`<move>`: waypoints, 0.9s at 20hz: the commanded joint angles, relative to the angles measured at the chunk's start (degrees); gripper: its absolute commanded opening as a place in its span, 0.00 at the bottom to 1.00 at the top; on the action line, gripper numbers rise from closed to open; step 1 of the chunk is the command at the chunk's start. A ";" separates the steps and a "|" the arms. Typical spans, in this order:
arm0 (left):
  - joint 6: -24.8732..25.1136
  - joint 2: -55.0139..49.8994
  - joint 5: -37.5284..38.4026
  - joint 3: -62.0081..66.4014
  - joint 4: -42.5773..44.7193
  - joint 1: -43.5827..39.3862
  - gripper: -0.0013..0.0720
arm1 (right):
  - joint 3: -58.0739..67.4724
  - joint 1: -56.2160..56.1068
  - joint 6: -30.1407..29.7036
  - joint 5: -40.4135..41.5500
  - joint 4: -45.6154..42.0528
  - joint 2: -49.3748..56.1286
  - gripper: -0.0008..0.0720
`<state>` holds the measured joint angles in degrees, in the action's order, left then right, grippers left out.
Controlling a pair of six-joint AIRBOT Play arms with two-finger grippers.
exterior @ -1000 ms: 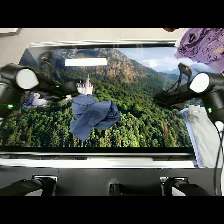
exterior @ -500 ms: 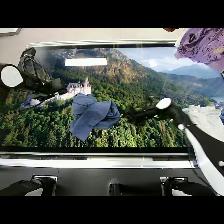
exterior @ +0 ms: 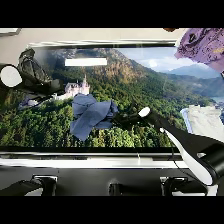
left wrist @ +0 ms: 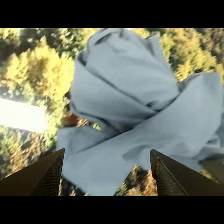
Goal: Fold the clothes and pants, and hang the long-sleeved shirts on hangers.
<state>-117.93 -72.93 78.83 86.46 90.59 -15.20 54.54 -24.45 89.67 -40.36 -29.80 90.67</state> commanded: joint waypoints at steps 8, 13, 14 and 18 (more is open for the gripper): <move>3.80 10.03 1.66 -20.70 1.53 12.68 0.85 | 0.02 -0.57 -2.03 4.33 2.56 2.34 0.05; 15.23 20.17 -10.69 -44.22 -17.79 25.40 0.85 | 0.02 -0.46 -2.08 1.95 2.25 0.39 0.05; 19.91 20.35 -14.10 -47.91 -25.75 27.39 0.85 | 0.02 -0.46 -2.10 0.85 2.05 0.02 0.05; 38.05 17.49 -25.03 -57.09 -49.75 28.79 0.85 | 0.02 -0.46 -2.49 -3.28 1.95 -0.13 0.05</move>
<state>-93.10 -54.70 62.43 36.62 59.11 11.42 54.54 -24.93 87.39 -40.53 -27.79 90.85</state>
